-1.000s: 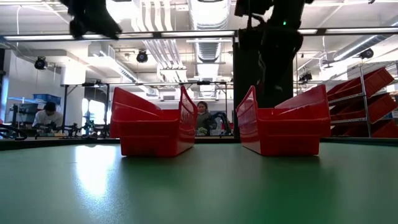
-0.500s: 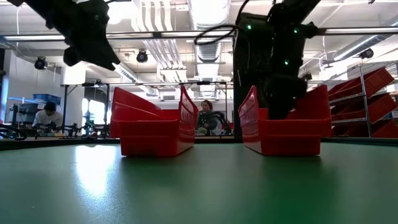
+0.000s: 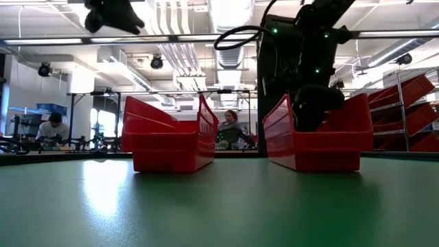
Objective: Sort batteries
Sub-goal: Put the black battery into the right red bin
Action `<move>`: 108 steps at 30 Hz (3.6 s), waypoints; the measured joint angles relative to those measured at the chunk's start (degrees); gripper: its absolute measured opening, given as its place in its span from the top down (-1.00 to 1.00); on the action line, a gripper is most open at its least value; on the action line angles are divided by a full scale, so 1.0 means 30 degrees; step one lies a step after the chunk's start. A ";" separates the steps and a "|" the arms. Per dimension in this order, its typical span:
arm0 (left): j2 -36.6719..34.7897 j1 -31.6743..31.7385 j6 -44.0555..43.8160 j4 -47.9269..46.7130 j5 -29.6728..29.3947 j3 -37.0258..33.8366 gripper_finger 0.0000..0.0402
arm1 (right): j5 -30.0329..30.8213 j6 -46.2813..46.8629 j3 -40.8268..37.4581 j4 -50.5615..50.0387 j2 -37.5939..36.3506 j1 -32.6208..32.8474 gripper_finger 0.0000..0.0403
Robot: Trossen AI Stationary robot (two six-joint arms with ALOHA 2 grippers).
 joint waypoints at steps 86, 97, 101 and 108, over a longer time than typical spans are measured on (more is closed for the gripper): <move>2.4420 1.6305 2.2726 -0.4340 1.5337 1.2343 0.89 | 0.8127 0.6587 1.4098 -1.4259 -0.3925 0.3625 -0.27; 1.8870 1.6538 2.0279 -0.5274 1.5928 1.0917 0.89 | 0.6781 0.2854 1.0706 -0.7648 -0.3939 0.1957 -0.35; 1.5227 1.6536 1.7950 -0.3748 1.8323 0.8499 0.89 | 0.5559 0.0955 0.8781 -0.0255 -0.3948 0.1156 -0.32; 0.8395 1.5170 1.1989 0.5818 2.1638 0.1900 0.89 | 0.3744 -0.0085 0.6550 0.7929 -0.2972 -0.0589 -0.33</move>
